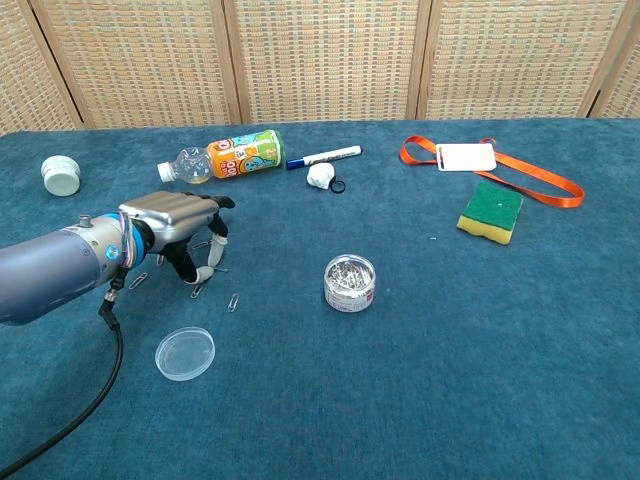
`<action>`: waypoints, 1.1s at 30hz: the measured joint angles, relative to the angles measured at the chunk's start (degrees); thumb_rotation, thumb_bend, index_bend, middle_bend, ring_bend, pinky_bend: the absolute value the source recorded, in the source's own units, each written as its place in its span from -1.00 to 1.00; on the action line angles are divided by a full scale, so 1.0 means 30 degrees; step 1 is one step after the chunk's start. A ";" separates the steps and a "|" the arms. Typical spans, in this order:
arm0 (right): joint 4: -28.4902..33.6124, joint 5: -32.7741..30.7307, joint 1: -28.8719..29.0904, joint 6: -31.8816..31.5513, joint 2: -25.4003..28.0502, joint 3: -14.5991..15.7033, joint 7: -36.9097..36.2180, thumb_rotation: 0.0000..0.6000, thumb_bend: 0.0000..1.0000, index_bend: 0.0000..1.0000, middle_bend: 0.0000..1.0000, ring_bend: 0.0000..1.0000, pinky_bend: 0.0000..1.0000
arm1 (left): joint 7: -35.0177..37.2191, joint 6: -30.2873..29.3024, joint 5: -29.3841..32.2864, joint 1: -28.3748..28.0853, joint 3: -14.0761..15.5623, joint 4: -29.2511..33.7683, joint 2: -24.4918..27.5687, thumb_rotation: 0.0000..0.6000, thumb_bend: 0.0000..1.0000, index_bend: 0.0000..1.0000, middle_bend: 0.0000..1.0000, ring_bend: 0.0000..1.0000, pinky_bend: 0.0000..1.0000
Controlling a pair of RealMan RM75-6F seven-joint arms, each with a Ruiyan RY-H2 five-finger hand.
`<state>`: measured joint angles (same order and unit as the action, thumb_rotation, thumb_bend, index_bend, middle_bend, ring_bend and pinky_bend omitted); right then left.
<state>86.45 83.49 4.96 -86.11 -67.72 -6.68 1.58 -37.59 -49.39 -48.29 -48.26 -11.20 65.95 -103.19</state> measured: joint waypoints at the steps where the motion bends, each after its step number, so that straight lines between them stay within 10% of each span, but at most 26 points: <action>1: 0.0009 0.0011 0.0003 -0.0008 0.0000 0.0001 0.0004 1.00 -1.00 -1.00 -1.00 -1.00 -1.00 | -0.0007 -0.0047 0.0013 0.0001 0.0005 0.0049 0.0027 1.00 -0.06 0.29 -1.00 -1.00 -1.00; 33: 0.0190 0.0090 0.0109 0.0086 -0.0041 0.0071 0.0219 1.00 -1.00 -1.00 -1.00 -1.00 -1.00 | 0.0622 -0.2217 -0.2808 -0.0392 -0.0203 0.7422 0.2831 1.00 -0.01 0.34 -1.00 -1.00 -1.00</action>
<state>87.02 83.76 5.29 -85.86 -67.85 -6.46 2.23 -35.72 -56.04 -56.71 -49.44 -11.81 88.21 -94.70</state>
